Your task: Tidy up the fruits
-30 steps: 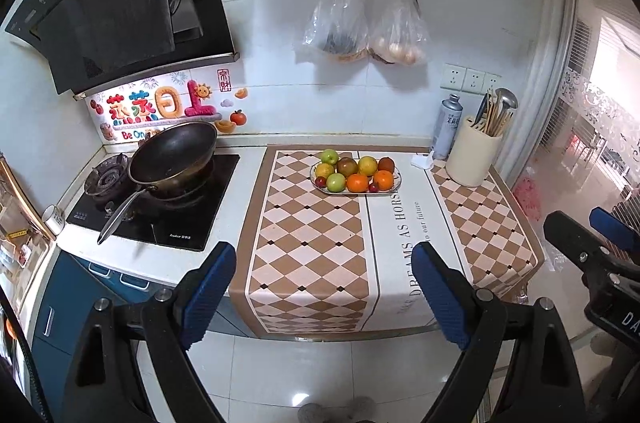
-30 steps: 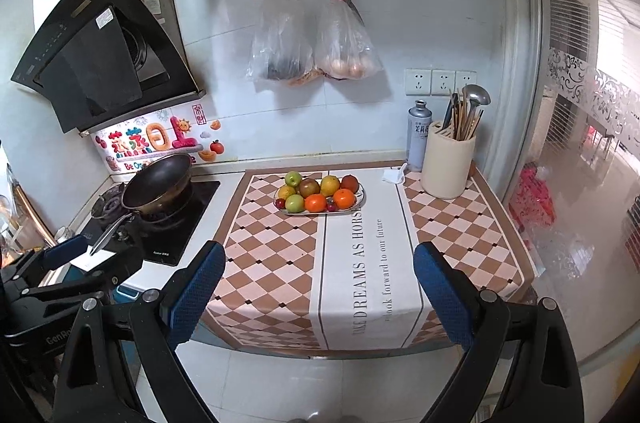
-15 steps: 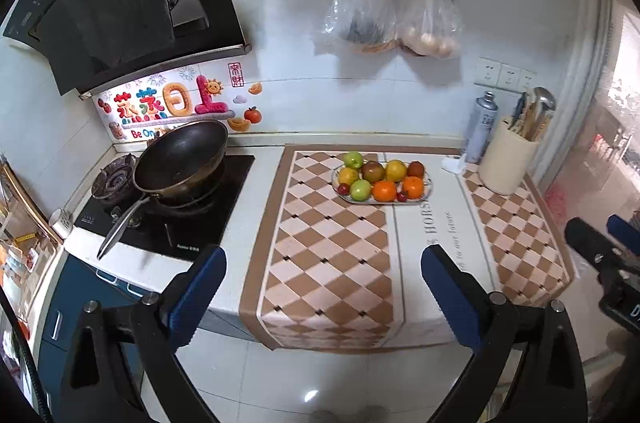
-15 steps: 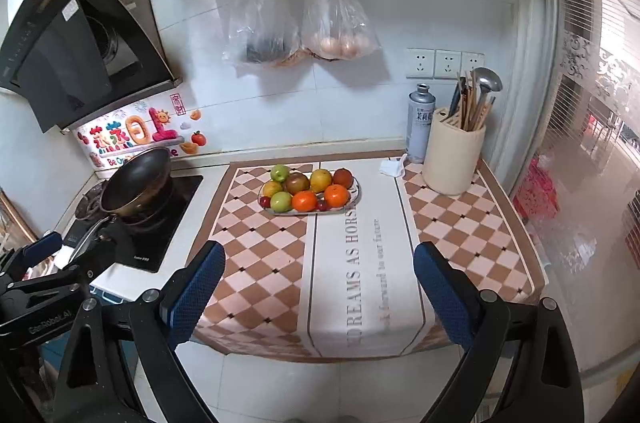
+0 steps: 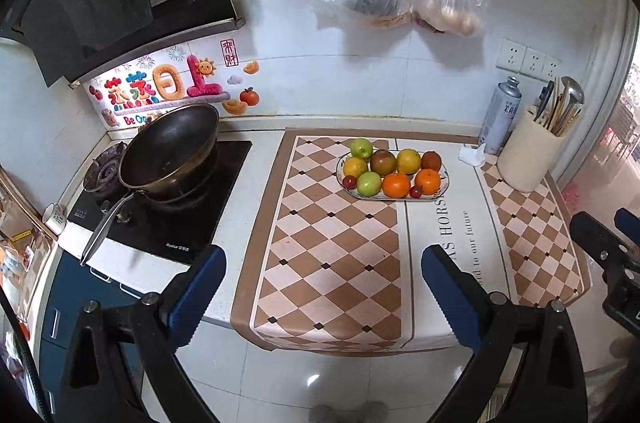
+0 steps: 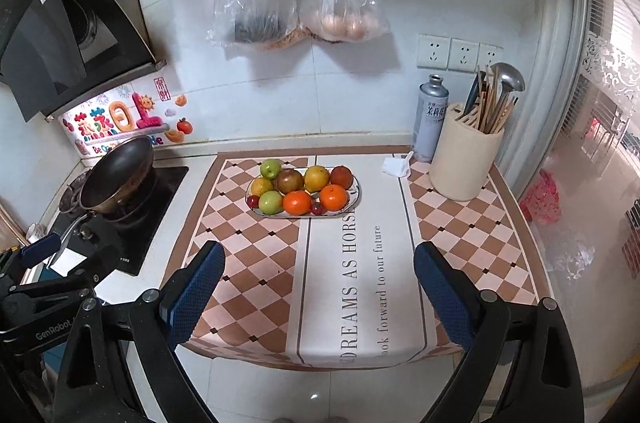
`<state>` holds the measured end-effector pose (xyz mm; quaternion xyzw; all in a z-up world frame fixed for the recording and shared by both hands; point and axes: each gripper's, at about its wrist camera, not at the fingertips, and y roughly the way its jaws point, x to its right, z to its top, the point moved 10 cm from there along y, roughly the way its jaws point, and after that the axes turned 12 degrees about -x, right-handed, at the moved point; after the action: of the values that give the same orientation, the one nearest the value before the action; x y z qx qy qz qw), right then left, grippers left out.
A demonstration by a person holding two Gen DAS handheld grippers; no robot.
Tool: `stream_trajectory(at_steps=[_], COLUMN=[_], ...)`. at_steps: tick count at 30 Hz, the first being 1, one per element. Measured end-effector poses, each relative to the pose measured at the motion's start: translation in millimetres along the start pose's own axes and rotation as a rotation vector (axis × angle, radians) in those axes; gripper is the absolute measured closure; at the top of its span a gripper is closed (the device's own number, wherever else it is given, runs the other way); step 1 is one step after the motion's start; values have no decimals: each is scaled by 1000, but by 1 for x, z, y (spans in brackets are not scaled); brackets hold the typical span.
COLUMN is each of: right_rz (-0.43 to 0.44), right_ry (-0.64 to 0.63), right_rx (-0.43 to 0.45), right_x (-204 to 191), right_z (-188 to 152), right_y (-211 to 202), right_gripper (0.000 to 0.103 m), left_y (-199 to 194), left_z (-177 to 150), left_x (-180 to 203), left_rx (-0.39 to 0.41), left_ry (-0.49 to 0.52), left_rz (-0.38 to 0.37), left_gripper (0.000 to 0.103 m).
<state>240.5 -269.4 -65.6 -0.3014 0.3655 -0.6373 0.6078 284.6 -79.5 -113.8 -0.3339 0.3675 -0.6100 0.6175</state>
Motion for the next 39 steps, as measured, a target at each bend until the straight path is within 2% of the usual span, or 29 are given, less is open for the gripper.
stream_trajectory(at_steps=[14,39], right_rz=[-3,3], right_ry=[-1,-6], right_rx=[-18,-22], right_x=[-2,-2], right_z=[-4,-8], right_y=[9,14], right_gripper=[6,6], left_y=[9,3], left_z=[6,7], left_x=[3,11], left_rx=[-10,-12], left_ry=[4,9], left_rz=[-14,-29], left_gripper=[3,3])
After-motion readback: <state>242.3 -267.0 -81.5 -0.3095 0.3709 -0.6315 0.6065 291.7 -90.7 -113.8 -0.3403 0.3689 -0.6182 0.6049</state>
